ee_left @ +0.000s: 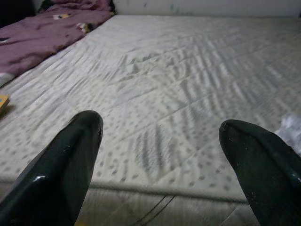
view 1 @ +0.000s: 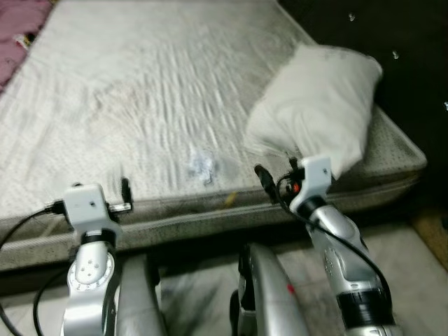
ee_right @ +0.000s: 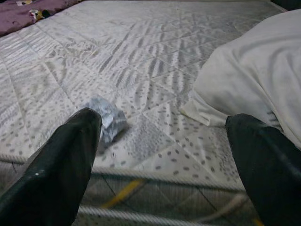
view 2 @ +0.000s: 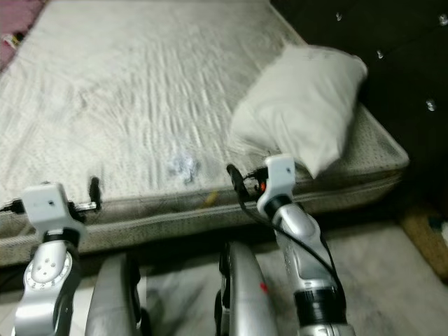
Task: Clean up the room
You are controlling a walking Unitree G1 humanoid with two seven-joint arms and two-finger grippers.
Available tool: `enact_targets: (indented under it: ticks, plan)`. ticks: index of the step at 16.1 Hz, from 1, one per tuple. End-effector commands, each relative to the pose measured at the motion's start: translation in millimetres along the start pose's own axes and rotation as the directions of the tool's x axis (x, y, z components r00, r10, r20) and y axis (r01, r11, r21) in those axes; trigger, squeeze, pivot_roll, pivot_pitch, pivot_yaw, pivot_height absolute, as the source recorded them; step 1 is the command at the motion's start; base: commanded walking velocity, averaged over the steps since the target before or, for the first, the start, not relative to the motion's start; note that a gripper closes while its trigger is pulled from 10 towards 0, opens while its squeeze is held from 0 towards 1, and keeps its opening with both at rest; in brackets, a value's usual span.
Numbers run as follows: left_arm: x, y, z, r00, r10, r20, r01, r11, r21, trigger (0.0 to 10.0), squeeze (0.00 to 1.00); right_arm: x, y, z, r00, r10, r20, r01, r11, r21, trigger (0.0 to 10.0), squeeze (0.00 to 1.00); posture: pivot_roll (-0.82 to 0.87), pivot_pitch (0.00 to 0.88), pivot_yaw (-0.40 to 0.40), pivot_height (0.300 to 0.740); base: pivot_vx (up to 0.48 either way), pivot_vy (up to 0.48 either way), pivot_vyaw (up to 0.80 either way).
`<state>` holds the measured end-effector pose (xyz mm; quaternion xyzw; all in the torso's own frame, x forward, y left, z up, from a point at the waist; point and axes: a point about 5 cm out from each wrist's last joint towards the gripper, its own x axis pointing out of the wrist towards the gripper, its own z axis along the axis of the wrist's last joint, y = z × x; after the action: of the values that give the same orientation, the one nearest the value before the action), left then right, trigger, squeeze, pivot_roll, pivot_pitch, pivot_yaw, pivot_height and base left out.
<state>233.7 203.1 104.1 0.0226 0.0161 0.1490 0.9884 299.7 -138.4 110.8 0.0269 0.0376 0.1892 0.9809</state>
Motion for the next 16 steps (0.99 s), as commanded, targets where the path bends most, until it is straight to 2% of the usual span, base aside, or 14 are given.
enact_targets:
  ticks: [1, 3, 6, 7, 11, 12, 14, 16]
  plan:
    - [0.9, 3.9, -2.2, 0.999, 0.04, -0.026, -0.04, 0.999, -0.003, 10.0, 0.0, 6.1, -3.1, 6.7, 1.0, 0.019, 0.008, -0.018, 0.999, -0.037, 10.0, 0.0, -0.07, 0.076, -0.054, 0.528, 0.0, 0.0, 0.0]
    - [-0.5, 6.7, -5.9, 0.997, 0.061, -0.05, -0.062, 0.998, -0.017, 10.0, 0.0, 10.6, -1.9, 8.5, 0.999, 0.038, 0.015, -0.037, 0.998, -0.051, 10.0, 0.0, -0.06, 0.078, -0.053, 0.528, 0.0, 0.0, 0.0]
    - [-1.7, 11.0, -4.3, 0.995, 0.086, -0.047, -0.086, 0.996, -0.01, 10.0, 0.0, 25.2, 9.8, 8.9, 0.997, 0.071, 0.021, -0.07, 0.997, -0.031, 10.0, 0.0, -0.03, 0.079, -0.067, 0.528, 0.0, 0.0, 0.77]
    - [-2.9, 13.1, -2.3, 0.994, 0.095, -0.044, -0.096, 0.995, -0.009, 10.0, 0.0, 28.1, 13.5, 7.6, 0.996, 0.086, 0.015, -0.085, 0.996, -0.026, 10.0, 0.0, -0.02, 0.09, -0.067, 0.528, 0.0, 0.0, 0.0]
    - [-20.1, 18.8, -0.1, 0.995, 0.085, -0.058, -0.084, 0.996, 0.022, 10.0, 0.0, 37.8, 21.6, 1.2, 0.994, 0.105, -0.012, -0.105, 0.995, 0.004, 10.0, 0.0, 0.03, 0.148, -0.06, 0.528, 0.0, 0.0, 0.0]
    - [-25.8, 20.3, 0.1, 0.994, 0.09, -0.066, -0.088, 0.996, 0.029, 10.0, 0.0, 40.9, 28.4, 1.1, 0.99, 0.14, -0.013, -0.14, 0.99, -0.02, 10.0, 0.0, 0.04, 0.163, -0.057, 0.528, 0.0, 0.0, 0.0]
    - [-32.2, 20.6, 0.8, 0.993, 0.093, -0.077, -0.09, 0.995, 0.039, 10.0, 0.0, 45.5, 37.0, -1.3, 0.986, 0.163, -0.023, -0.164, 0.987, -0.008, 10.0, 0.0, 0.06, 0.182, -0.054, 0.528, 0.0, 0.0, 0.8]
    - [-37.2, 17.3, 2.9, 0.993, 0.078, -0.085, -0.074, 0.996, 0.048, 10.0, 0.0, 52.2, 44.8, -3.6, 0.984, 0.175, -0.035, -0.175, 0.984, 0.021, 10.0, 0.0, 0.07, 0.202, -0.049, 0.528, 0.0, 0.0, 0.0]
